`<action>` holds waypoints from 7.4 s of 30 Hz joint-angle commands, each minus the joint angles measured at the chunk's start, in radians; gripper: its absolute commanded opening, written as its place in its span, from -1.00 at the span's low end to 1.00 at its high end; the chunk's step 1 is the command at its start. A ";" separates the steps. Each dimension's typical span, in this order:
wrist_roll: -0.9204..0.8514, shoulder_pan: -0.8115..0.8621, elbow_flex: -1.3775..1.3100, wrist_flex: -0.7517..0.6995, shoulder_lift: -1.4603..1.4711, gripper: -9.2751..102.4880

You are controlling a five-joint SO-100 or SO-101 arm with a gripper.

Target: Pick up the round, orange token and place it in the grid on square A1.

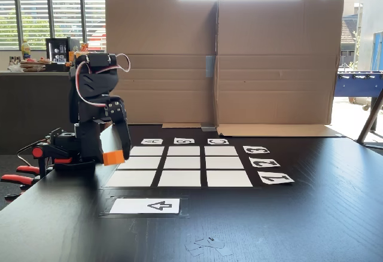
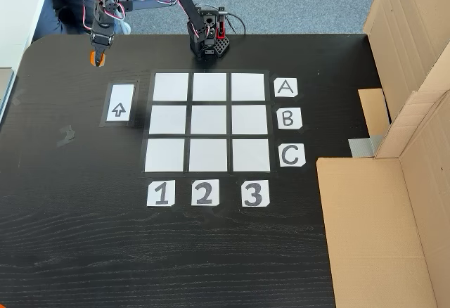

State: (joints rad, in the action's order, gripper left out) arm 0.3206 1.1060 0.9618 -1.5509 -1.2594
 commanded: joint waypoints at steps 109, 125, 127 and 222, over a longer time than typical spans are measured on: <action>-0.048 -0.382 1.256 0.410 -0.571 -0.15; -0.130 -0.055 0.897 0.463 -0.764 -0.06; -0.132 -0.002 0.897 0.495 -0.830 -0.06; -0.279 0.667 2.095 0.440 -2.065 -0.84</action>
State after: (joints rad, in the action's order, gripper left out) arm 0.0537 1.7441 3.0557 -1.1045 -3.3165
